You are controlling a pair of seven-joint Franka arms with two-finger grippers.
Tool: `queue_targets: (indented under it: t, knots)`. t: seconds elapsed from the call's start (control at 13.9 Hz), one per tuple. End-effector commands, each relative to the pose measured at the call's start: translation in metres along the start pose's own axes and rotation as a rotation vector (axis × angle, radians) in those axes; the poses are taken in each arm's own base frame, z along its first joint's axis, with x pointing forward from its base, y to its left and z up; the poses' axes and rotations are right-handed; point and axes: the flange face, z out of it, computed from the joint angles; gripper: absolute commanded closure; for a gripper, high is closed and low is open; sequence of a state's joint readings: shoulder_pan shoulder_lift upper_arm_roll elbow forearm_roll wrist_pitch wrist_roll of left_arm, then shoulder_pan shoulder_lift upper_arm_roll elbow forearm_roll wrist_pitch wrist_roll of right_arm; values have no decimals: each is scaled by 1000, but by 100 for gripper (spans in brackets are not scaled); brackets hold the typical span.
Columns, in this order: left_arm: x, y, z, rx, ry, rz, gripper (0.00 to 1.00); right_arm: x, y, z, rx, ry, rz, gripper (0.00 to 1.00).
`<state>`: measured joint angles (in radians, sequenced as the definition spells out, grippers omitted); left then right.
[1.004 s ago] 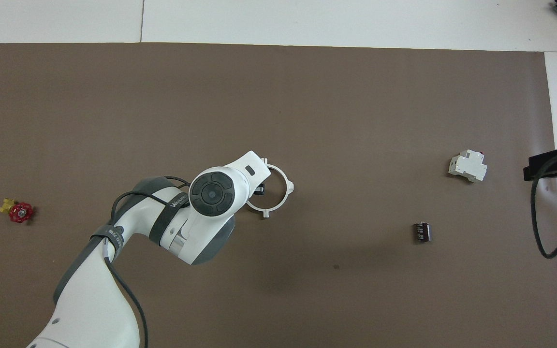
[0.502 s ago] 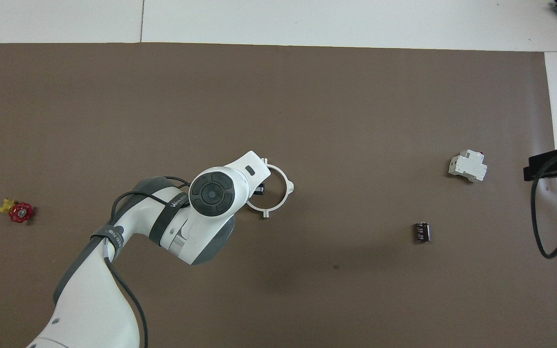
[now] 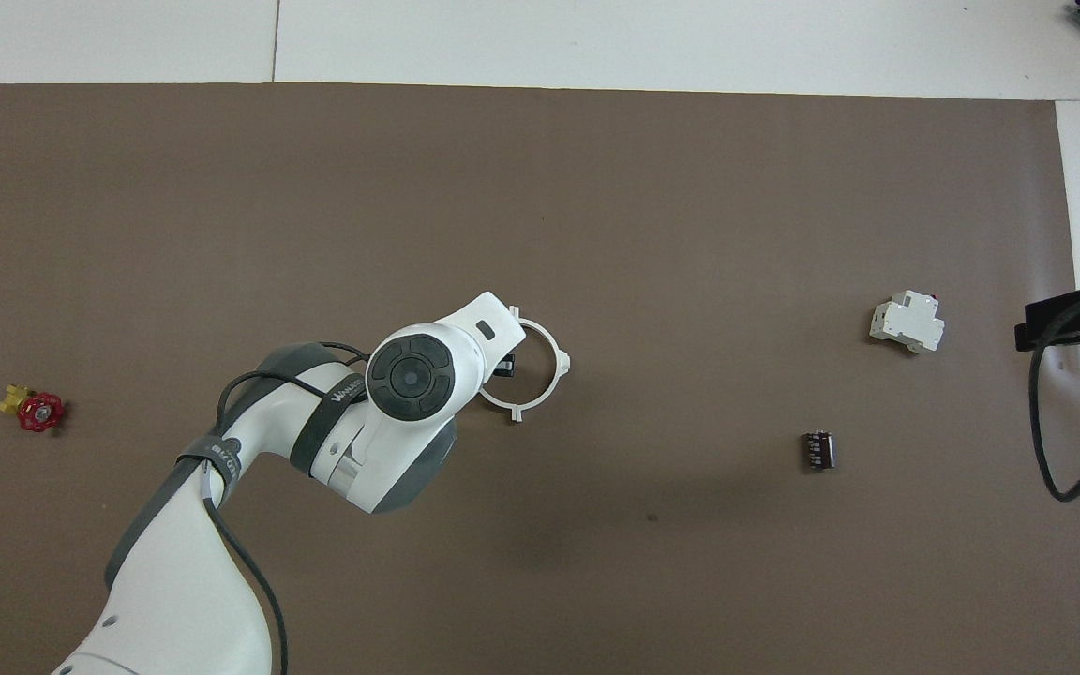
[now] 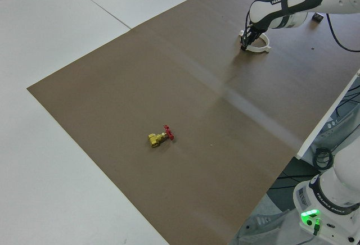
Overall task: Assemble drain pipe with both arms
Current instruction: 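Press the two clamp halves together with the left gripper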
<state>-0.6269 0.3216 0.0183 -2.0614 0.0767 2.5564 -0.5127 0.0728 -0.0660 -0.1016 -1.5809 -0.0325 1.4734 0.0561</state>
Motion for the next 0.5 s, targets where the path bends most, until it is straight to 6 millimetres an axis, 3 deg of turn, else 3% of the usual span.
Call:
queue_targets:
  t: [0.0, 0.07, 0.22, 0.43]
  knots:
    - [-3, 2, 1, 6, 21, -5, 59, -4, 0, 0, -3, 17, -11, 0]
    - [-3, 2, 1, 6, 21, -5, 46, -4, 0, 0, -3, 17, -11, 0]
    - [-2, 2, 0, 6, 21, -6, 2, -4, 0, 0, -3, 17, -11, 0]
    - [5, 2, -12, 18, 5, -12, 0, -4, 0, 0, -3, 17, -11, 0]
